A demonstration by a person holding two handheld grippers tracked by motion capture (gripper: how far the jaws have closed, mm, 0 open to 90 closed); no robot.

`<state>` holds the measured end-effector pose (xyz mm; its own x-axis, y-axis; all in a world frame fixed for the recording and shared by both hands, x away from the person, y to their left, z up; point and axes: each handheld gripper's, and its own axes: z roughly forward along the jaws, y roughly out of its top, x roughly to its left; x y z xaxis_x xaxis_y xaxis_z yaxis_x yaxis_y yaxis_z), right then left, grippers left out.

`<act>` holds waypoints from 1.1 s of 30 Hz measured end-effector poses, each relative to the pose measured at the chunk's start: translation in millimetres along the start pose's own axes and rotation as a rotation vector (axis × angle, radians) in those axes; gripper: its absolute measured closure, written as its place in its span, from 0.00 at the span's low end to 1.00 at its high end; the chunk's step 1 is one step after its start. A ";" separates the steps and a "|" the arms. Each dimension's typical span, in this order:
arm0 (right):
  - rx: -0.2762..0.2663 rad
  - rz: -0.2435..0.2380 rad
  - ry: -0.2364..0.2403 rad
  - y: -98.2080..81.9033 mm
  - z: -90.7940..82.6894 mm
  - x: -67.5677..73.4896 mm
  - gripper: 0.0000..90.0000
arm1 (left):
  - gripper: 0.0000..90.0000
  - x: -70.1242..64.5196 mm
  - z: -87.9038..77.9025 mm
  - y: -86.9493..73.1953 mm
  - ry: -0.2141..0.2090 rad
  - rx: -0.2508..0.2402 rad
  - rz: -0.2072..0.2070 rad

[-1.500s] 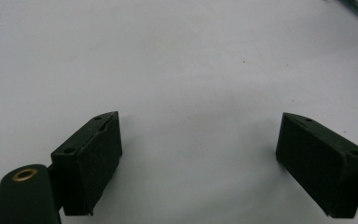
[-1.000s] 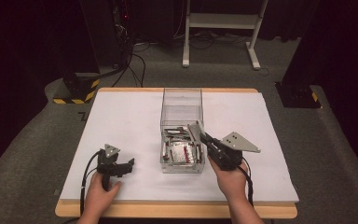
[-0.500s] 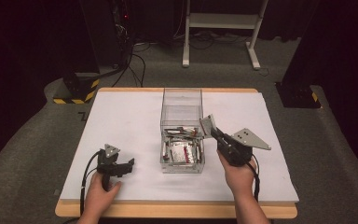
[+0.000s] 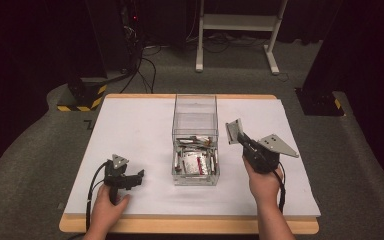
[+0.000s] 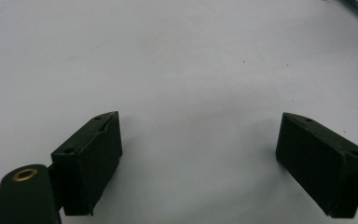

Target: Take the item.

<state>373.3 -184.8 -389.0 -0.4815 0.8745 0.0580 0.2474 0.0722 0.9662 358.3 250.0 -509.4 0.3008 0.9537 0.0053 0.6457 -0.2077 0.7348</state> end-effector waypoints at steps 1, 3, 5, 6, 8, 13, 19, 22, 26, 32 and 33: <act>0.005 0.001 -0.006 -0.8 0.8 -1.7 0.97 | 0.16 0.0 0.0 0.0 0.000 0.000 0.000; 0.010 0.000 -0.018 -2.3 2.5 -4.3 0.97 | 0.16 0.0 0.0 0.0 0.000 0.000 0.000; 0.015 -0.002 -0.030 -4.0 4.6 -7.0 0.97 | 0.16 0.0 0.0 0.0 0.000 0.000 0.000; 0.019 -0.002 -0.032 -4.7 5.3 -7.9 0.97 | 0.16 0.0 0.0 0.0 0.000 0.000 0.000; 0.029 -0.001 -0.044 -7.2 8.2 -11.1 0.97 | 0.16 -0.1 0.0 0.0 0.000 0.000 -0.001; 0.055 0.003 -0.066 -13.8 13.8 -17.9 0.97 | 0.16 -0.1 0.0 0.0 0.000 0.000 -0.001; 0.089 0.015 -0.088 -22.8 21.5 -26.6 0.97 | 0.16 -0.2 0.0 0.0 0.000 0.000 -0.001; 0.107 0.025 -0.097 -28.1 25.9 -32.0 0.97 | 0.16 -0.2 -0.1 0.0 0.000 0.000 -0.001; 0.127 0.036 -0.106 -33.5 30.3 -37.2 0.97 | 0.16 -0.2 -0.1 0.0 0.001 0.000 0.000; 0.163 0.053 -0.124 -42.8 37.9 -45.9 0.97 | 0.16 -0.2 -0.1 0.0 0.000 0.000 -0.001; 0.169 0.057 -0.129 -44.3 39.0 -47.0 0.97 | 0.16 -0.1 -0.1 0.0 0.001 0.000 -0.001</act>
<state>417.8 -210.4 -444.3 -0.3533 0.9330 0.0683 0.4142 0.0906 0.9057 358.2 249.8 -509.4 0.2999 0.9539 0.0052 0.6460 -0.2071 0.7347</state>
